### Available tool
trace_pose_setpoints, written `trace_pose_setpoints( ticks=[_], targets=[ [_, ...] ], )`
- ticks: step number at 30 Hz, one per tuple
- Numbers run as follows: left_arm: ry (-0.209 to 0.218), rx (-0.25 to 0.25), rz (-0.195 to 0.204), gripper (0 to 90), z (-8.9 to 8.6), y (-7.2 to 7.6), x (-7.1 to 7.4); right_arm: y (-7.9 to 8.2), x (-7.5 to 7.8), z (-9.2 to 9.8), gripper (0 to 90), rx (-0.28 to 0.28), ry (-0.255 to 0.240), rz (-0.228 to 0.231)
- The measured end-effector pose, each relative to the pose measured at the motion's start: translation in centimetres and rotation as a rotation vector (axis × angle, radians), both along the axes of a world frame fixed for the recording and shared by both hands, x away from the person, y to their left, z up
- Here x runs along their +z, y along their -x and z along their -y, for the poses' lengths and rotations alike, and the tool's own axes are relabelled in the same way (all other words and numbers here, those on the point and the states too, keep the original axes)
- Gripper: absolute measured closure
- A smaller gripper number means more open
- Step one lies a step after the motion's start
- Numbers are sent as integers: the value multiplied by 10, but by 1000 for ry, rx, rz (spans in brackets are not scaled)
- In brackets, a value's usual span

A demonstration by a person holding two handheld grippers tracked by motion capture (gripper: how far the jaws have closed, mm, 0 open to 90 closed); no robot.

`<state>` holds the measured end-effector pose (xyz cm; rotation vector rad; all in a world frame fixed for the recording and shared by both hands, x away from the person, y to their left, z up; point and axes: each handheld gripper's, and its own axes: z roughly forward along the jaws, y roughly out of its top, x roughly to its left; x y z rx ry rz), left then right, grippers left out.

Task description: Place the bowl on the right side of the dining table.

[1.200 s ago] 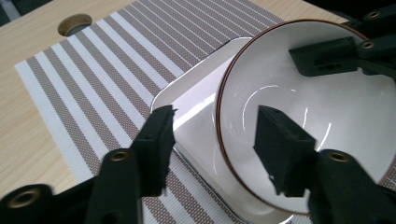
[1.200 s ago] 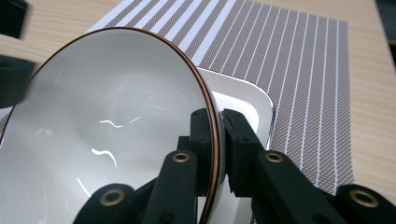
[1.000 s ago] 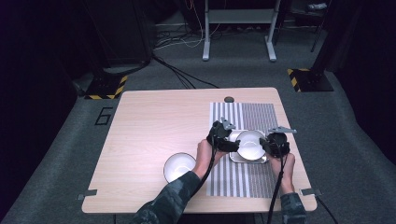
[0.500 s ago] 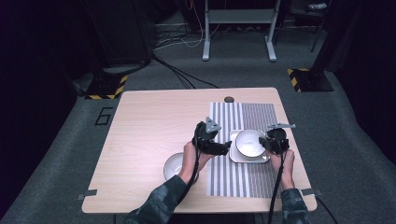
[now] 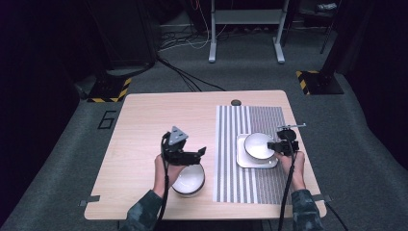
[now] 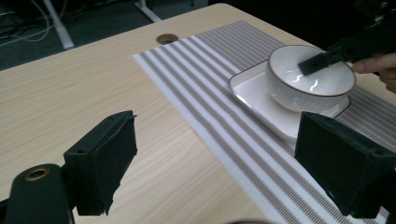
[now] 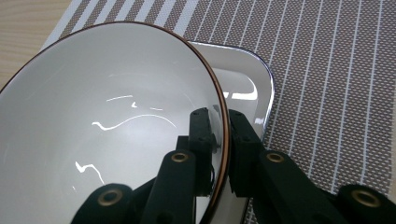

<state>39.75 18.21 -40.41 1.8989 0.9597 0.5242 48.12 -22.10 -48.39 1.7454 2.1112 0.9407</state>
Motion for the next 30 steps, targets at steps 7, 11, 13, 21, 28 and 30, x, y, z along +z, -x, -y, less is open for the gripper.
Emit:
trace_pose_setpoints(
  ticks=[7, 11, 13, 21, 28, 30],
  targets=[
    [14, 101, 18, 109, -54, 15, -8, -1, 2, -2, 821, -6, 7, -13],
    [20, 167, 19, 100, -79, 24, -18, 0, 1, -4, 820, -10, 9, -10],
    [24, 195, 11, 97, -92, 28, -24, 0, 1, -5, 820, -11, 9, -8],
    [-23, 272, -82, 93, -124, 33, -68, 2, 1, -13, 820, 8, 12, -3],
    [-80, 272, -137, 77, -130, 32, -100, 3, 1, -17, 820, 13, 13, 4],
    [-98, 269, -142, 77, -129, 31, -104, 3, 1, -17, 820, 15, 12, 5]
  ],
)
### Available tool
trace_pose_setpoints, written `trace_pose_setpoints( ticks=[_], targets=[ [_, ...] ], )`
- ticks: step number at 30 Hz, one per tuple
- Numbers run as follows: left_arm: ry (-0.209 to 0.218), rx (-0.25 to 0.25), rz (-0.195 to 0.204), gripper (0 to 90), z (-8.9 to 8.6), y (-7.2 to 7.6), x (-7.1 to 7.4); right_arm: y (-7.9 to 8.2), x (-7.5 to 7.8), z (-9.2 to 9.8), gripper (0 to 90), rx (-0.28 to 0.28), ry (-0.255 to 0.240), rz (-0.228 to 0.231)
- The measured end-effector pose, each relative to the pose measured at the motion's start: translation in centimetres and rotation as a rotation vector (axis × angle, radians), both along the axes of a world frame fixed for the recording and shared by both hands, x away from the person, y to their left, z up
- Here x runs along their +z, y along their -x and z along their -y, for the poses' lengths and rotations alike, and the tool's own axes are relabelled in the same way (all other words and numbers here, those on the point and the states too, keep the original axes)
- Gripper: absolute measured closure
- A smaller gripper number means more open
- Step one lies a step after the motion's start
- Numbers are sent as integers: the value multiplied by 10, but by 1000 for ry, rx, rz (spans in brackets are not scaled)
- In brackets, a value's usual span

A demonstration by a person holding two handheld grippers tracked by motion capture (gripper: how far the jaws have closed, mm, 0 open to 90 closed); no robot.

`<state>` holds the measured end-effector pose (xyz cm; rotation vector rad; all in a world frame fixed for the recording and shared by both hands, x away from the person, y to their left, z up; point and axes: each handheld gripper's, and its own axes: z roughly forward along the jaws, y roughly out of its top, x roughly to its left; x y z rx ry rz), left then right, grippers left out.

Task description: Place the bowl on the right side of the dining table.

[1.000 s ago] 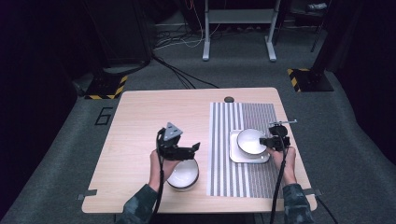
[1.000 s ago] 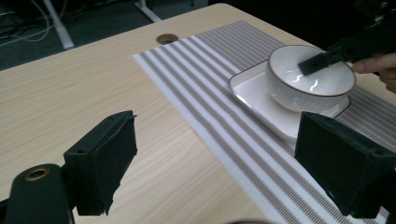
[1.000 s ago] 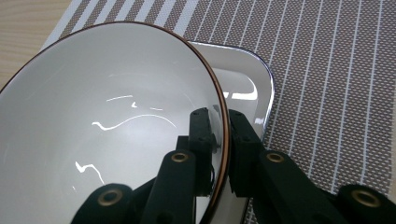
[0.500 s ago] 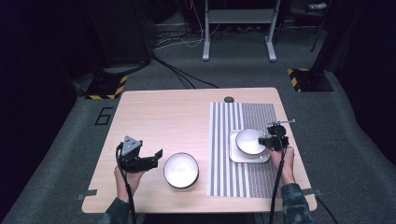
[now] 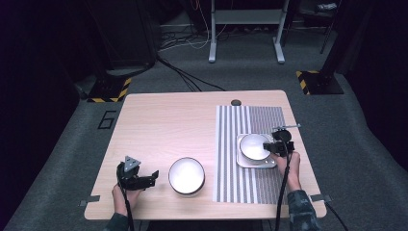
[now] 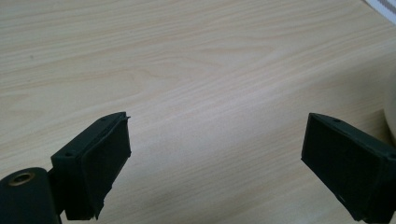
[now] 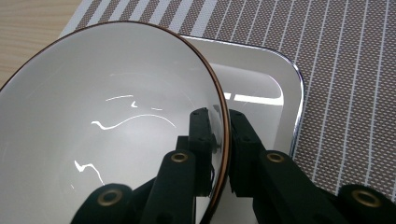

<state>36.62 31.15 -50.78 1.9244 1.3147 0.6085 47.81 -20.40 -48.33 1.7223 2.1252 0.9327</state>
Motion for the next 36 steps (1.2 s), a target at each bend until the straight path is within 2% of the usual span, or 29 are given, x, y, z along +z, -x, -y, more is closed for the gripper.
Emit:
trace_pose_setpoints(
  ticks=[4, 12, 18, 21, 24, 33, 36],
  targets=[
    [-30, -6, -10, 76, 2, -1, -6, -1, 0, 0, 822, -6, -3, 2],
    [-50, -10, -32, 81, 2, -5, -14, -6, 1, -1, 820, -23, 8, -1],
    [-43, -10, -41, 89, 5, -7, -22, -8, 1, -1, 818, -23, 17, 7],
    [-53, -13, -36, 95, 6, -8, -22, -8, 1, -1, 815, -26, 27, 12],
    [-30, -19, -54, 95, 4, -10, -23, -8, 1, -1, 813, -29, 32, 14],
    [-30, -20, -54, 92, 4, -10, -23, -7, 1, -3, 809, -39, 37, 17],
    [-31, -20, -54, 92, 4, -10, -23, -7, 1, -3, 750, -41, 58, 27]
  ],
)
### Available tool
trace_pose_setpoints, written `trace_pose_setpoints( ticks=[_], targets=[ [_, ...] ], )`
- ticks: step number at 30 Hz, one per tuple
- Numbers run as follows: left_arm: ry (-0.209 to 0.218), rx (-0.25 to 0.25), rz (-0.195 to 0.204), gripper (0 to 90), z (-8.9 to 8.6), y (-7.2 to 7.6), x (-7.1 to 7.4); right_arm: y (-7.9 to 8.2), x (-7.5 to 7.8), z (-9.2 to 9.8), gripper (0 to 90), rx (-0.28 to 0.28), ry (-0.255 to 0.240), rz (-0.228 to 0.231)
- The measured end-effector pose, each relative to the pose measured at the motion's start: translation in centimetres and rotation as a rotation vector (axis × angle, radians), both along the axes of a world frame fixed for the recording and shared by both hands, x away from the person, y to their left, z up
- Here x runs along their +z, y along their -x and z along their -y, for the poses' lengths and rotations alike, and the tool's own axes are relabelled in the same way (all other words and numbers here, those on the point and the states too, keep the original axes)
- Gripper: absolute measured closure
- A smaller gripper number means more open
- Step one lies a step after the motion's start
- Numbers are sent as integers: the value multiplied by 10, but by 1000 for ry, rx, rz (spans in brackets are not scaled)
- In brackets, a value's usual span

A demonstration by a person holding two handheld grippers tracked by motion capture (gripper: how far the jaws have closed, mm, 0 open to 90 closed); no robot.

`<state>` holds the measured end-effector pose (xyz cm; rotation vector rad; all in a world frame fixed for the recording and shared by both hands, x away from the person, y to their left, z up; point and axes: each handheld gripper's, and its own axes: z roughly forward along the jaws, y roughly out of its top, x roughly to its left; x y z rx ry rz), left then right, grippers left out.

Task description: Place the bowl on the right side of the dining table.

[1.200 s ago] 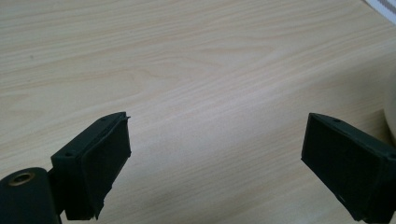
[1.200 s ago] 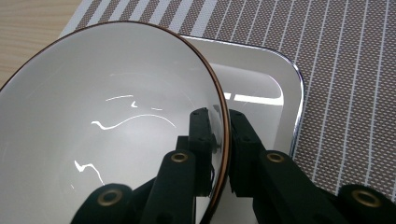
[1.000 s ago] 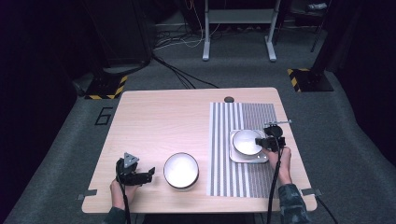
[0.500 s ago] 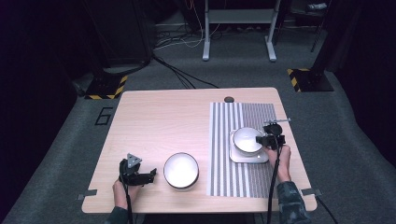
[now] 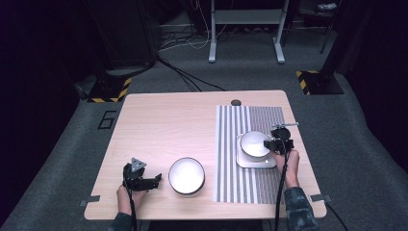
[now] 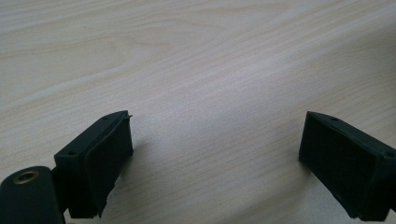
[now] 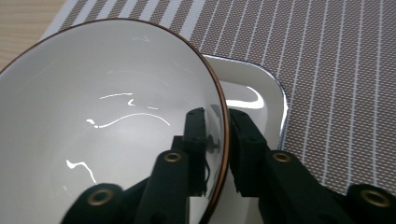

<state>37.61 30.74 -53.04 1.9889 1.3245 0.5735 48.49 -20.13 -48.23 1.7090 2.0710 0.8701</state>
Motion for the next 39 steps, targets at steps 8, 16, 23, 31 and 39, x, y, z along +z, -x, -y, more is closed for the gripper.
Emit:
trace_pose_setpoints(
  ticks=[8, 16, 23, 31, 39],
  targets=[
    [0, -1, 0, 93, 0, 0, 0, 6, 2, 3, 327, 4, -30, 2],
    [0, -2, -1, 94, 0, 0, 0, 17, 8, 3, 60, 19, -46, 58],
    [0, -4, 0, 93, 0, 0, 0, 31, 17, 0, 17, 56, -34, 97],
    [0, -5, 0, 94, 0, 0, 0, 51, 28, -5, 13, 83, -21, 139],
    [-2, -8, 0, 94, 0, 0, 0, 74, 39, -15, 7, 115, -1, 192]
  ],
)
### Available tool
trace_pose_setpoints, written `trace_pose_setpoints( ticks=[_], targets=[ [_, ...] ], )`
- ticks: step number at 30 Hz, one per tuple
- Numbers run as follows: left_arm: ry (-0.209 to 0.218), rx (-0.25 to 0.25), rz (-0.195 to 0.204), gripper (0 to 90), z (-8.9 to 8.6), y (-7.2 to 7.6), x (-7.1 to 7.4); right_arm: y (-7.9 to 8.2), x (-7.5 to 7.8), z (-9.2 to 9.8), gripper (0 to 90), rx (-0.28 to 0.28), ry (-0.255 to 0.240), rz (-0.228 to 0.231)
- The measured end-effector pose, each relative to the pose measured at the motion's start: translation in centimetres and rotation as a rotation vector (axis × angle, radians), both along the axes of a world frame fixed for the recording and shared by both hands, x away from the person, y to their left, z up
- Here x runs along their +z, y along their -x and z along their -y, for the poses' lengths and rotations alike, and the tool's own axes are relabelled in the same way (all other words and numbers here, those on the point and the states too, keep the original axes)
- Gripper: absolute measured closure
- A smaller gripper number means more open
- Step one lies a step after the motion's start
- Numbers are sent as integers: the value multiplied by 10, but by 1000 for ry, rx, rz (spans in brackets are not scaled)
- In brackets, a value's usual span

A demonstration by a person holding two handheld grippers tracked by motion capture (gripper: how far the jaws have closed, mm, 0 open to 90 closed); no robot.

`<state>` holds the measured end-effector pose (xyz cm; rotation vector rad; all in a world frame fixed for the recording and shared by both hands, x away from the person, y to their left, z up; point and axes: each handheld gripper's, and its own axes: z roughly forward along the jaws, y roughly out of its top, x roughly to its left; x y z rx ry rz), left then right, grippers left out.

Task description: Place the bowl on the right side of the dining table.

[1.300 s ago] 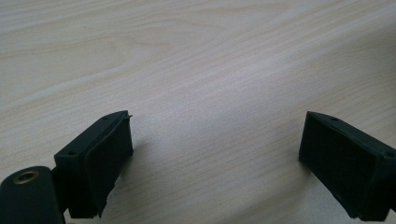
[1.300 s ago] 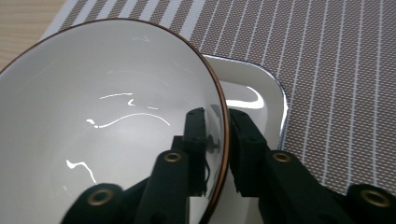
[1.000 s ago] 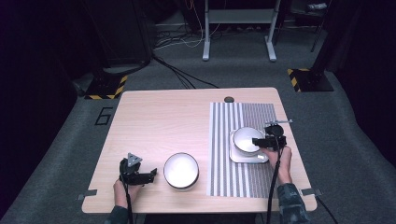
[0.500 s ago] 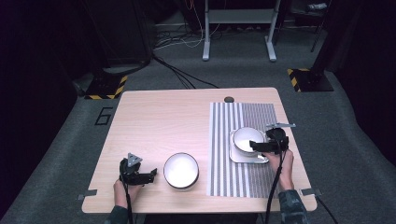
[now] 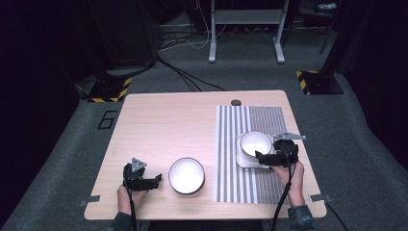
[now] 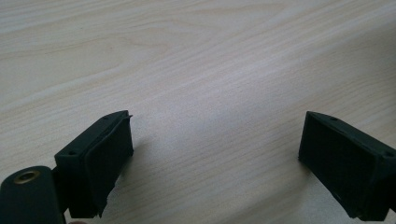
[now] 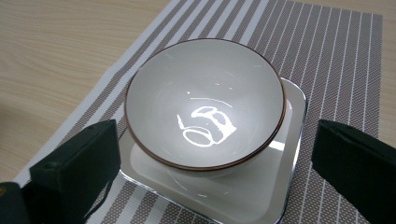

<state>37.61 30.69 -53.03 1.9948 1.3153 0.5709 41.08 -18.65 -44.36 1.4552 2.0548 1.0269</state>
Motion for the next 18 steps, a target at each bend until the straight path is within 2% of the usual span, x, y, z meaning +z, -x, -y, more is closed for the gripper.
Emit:
trace_pose_setpoints(
  ticks=[11, 18],
  targets=[
    [0, -5, 0, 94, 0, 0, 0, 35, 6, -17, 10, 55, 17, 52],
    [0, -7, -1, 94, 0, 0, 0, 55, 2, -24, 15, 77, 42, 74]
  ],
)
